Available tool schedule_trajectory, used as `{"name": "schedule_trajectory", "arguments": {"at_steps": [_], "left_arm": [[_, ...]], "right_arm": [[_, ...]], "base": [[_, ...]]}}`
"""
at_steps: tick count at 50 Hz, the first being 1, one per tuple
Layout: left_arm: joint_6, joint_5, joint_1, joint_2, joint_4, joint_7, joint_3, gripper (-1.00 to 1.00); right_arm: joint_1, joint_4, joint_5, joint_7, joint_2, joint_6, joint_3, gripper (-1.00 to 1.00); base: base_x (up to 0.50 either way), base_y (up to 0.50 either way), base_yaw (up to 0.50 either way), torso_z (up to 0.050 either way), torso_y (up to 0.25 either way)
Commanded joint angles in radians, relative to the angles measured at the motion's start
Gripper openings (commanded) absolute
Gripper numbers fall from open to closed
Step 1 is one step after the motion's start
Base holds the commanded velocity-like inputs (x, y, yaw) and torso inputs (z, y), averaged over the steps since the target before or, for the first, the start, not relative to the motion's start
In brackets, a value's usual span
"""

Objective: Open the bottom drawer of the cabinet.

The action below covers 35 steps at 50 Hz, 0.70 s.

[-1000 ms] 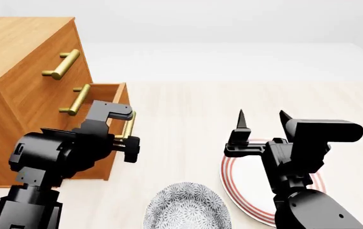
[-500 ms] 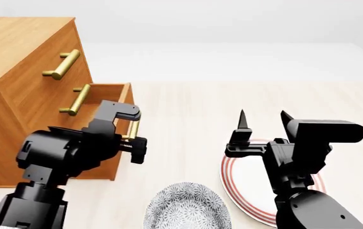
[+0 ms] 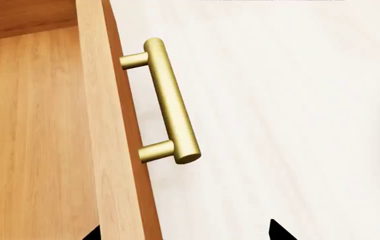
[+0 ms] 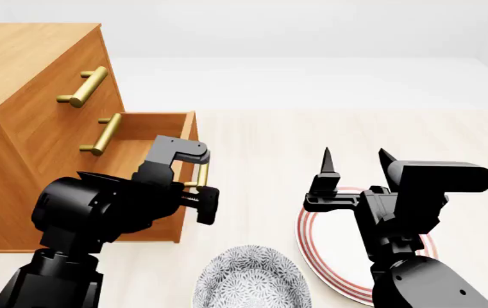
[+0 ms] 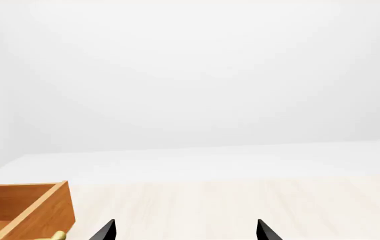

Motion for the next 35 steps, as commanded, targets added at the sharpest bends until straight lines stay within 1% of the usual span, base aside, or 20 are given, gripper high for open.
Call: {"name": "schedule_trajectory", "arguments": {"at_steps": [1,10,19,35], "left_arm": [[0.002,-0.065,0.003,0.035,0.007,0.018,0.015,1.0],[0.038,-0.07,0.002,0.054,-0.021,0.043,0.039,1.0],[0.033,-0.09,0.002,0.073,0.002,0.043,0.045,1.0],[0.036,-0.129,0.013,0.081,0.031,0.062,0.052,1.0]], "right_arm": [[0.002,-0.003,0.005,0.004,0.004,0.001,0.001,1.0],[-0.002,-0.006,0.006,0.007,0.008,0.0,0.001,1.0],[0.0,-0.003,0.007,0.008,0.009,-0.002,-0.001,1.0],[-0.009,-0.005,0.009,0.011,0.014,-0.01,0.001,1.0]], "base": [[0.0,0.0,0.0,0.0,0.0],[0.0,0.0,0.0,0.0,0.0],[0.0,0.0,0.0,0.0,0.0],[0.0,0.0,0.0,0.0,0.0]]}}
